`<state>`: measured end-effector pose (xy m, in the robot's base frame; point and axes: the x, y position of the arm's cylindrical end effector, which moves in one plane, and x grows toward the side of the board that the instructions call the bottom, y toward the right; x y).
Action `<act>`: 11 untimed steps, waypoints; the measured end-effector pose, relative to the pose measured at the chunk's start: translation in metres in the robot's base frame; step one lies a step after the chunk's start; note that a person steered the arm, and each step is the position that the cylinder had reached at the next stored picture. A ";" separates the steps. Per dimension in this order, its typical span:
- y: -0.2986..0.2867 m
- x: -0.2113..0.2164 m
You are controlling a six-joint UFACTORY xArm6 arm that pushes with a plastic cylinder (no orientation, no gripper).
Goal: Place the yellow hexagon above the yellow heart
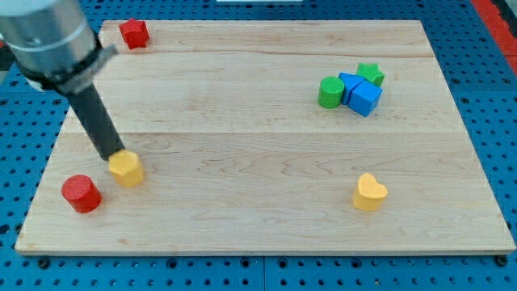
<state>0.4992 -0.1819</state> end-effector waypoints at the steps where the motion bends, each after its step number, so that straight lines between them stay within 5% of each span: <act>1: -0.011 0.014; 2: -0.017 0.030; 4: 0.088 0.058; 5: 0.050 0.051; 11: 0.167 -0.011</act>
